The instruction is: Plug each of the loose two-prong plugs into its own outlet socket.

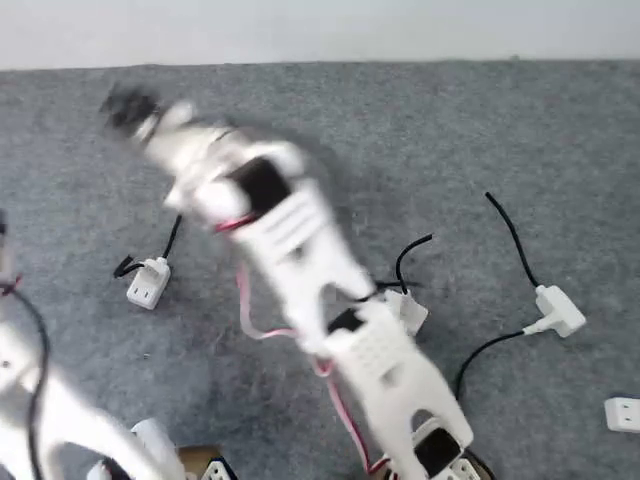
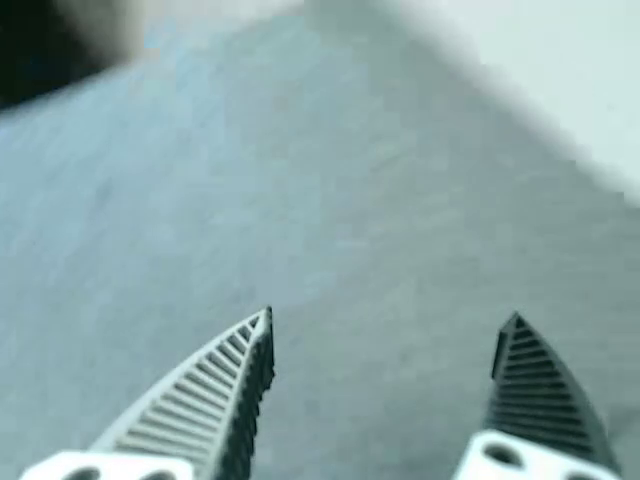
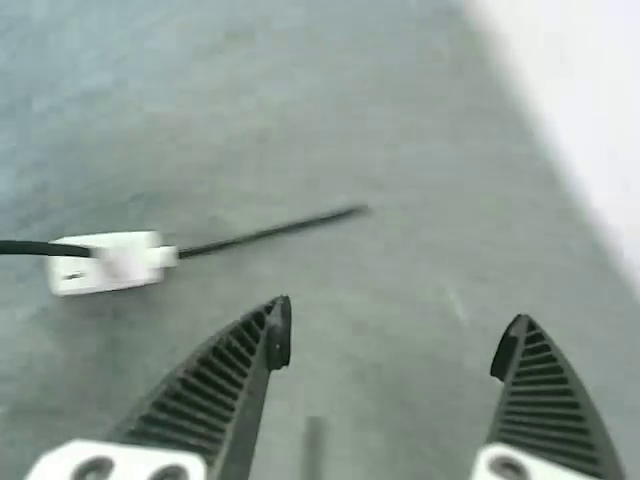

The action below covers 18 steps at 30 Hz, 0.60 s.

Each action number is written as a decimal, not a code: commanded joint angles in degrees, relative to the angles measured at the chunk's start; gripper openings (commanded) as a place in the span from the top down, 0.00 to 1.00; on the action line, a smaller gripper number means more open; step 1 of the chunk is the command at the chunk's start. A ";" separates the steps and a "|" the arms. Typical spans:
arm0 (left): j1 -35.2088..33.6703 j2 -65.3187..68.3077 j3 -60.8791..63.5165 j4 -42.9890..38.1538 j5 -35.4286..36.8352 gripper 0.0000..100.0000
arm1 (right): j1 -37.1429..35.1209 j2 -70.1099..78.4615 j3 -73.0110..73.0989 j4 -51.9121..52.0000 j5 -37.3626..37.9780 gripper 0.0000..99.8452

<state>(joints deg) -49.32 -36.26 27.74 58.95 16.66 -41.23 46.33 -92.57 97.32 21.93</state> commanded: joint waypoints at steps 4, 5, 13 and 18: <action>33.93 -20.40 -17.89 15.65 -4.31 0.65 | 11.82 -27.12 3.60 6.02 -8.79 0.68; 38.68 -23.65 -17.63 16.44 -6.24 0.65 | 13.14 -31.25 6.86 6.02 -10.46 0.68; 51.78 -49.76 0.84 13.71 -22.51 0.65 | 8.13 -72.04 52.66 5.58 -10.99 0.68; 52.31 -66.99 24.31 13.71 -27.87 0.65 | 6.99 -95.60 89.58 -2.42 -10.46 0.68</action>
<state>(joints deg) 2.11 -91.03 34.68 74.24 -7.87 -33.76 -35.34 -27.16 99.34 11.47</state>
